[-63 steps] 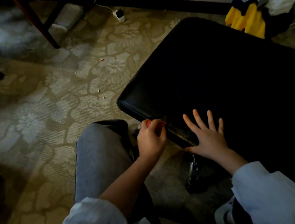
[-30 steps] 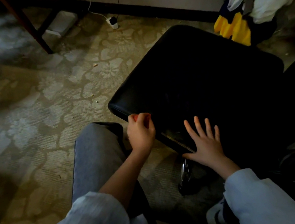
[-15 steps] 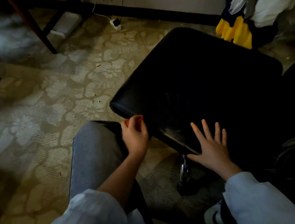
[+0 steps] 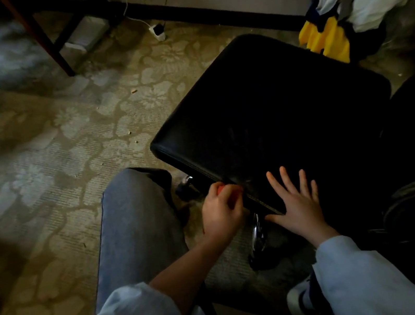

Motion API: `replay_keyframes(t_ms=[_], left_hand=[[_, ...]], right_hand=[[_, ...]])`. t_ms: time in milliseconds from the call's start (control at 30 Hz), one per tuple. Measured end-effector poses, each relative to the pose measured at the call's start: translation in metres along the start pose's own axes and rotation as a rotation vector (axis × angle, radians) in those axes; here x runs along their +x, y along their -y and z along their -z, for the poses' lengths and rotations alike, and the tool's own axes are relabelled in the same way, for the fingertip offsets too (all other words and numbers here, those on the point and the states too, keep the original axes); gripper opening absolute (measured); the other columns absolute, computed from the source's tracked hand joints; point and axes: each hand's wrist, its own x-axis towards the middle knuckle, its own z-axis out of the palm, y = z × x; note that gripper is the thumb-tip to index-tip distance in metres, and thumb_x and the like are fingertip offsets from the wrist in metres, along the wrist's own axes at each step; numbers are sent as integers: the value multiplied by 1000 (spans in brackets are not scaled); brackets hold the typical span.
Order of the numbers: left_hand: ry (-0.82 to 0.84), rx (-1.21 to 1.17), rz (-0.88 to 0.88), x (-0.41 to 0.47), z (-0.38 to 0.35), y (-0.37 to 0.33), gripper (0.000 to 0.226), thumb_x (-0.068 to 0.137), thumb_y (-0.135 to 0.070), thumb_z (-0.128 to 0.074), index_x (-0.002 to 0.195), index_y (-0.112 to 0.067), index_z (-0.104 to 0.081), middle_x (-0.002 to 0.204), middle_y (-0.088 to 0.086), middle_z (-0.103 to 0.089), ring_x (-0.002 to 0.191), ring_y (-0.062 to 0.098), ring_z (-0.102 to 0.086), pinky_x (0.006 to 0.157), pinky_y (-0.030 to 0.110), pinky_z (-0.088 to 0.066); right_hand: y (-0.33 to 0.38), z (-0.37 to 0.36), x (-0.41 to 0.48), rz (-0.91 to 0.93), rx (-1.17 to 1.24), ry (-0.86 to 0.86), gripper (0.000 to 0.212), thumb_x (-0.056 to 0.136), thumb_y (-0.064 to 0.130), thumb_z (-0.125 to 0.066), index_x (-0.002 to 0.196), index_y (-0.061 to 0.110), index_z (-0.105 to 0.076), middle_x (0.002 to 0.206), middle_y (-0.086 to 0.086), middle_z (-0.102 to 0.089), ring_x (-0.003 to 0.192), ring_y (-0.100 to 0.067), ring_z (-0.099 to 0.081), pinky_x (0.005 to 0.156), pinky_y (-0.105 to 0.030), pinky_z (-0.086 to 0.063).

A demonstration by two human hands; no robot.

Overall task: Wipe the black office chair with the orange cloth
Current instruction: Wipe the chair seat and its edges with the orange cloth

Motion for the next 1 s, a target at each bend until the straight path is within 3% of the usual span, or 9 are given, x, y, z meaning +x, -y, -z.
replay_keyframes(t_ms=[133, 200, 267, 367, 533, 667, 767, 867, 1000], left_hand=[[-209, -148, 239, 12, 10, 1, 26, 89, -21, -62, 116, -18, -61, 116, 3, -50, 99, 13, -54, 83, 21, -45], [-218, -144, 277, 17, 13, 2, 32, 91, -24, -60, 122, -19, -56, 118, 4, -49, 100, 14, -54, 84, 24, -45], [-156, -119, 281, 18, 11, 0, 31, 92, -23, -59, 122, -18, -56, 119, 4, -48, 103, 16, -53, 85, 24, -44], [-131, -47, 275, 17, 9, -2, 24, 91, -21, -59, 115, -18, -61, 116, 5, -51, 101, 17, -53, 81, 22, -41], [9, 140, 20, 3, 0, -6, 22, 85, -21, -63, 107, -18, -66, 105, 6, -56, 90, 22, -57, 71, 27, -45], [132, 176, -57, -6, -4, -9, 26, 86, -27, -60, 112, -23, -64, 109, 3, -54, 94, 21, -56, 74, 32, -50], [46, 101, -1, -3, 1, -10, 29, 86, -26, -62, 115, -22, -61, 112, 1, -52, 96, 16, -55, 73, 23, -43], [-88, 26, 121, 6, 6, -13, 29, 85, -23, -64, 114, -20, -61, 113, 4, -50, 97, 18, -53, 74, 24, -44], [-78, 79, 151, 6, 0, -19, 26, 87, -23, -63, 112, -18, -62, 112, 6, -47, 92, 20, -53, 70, 23, -41]], right_hand=[[-3, 0, -7, 4, 50, -39, 104, 84, 58, -56, 142, 32, 27, 156, 2, 23, 141, -31, 23, 114, -49, 11], [-7, -2, -17, -22, 82, -79, 106, 84, 59, -55, 134, 33, 35, 152, 3, 28, 141, -31, 23, 113, -49, 12], [-13, -4, -28, -40, 79, -80, 105, 85, 59, -53, 130, 33, 38, 143, 5, 36, 140, -32, 25, 113, -50, 12], [-20, -8, -36, -35, 69, 4, 100, 87, 58, -51, 141, 32, 29, 141, 8, 37, 140, -33, 25, 113, -50, 10], [-21, -11, -33, -22, 60, 44, 97, 86, 57, -53, 146, 34, 20, 147, 8, 34, 139, -35, 27, 113, -51, 11], [-27, -8, -35, -40, 71, 40, 95, 87, 56, -53, 146, 35, 18, 155, 6, 25, 140, -33, 26, 113, -49, 12], [-30, -9, -39, -37, 119, -16, 93, 88, 53, -52, 145, 36, 20, 156, 6, 22, 141, -29, 24, 114, -47, 11], [-37, -13, -46, -87, 209, -89, 93, 90, 46, -54, 144, 35, 21, 157, 3, 17, 143, -26, 19, 115, -42, 9], [-48, -16, -46, -81, 204, -65, 86, 91, 41, -55, 149, 34, 8, 158, 3, 15, 143, -25, 20, 115, -42, 9]])
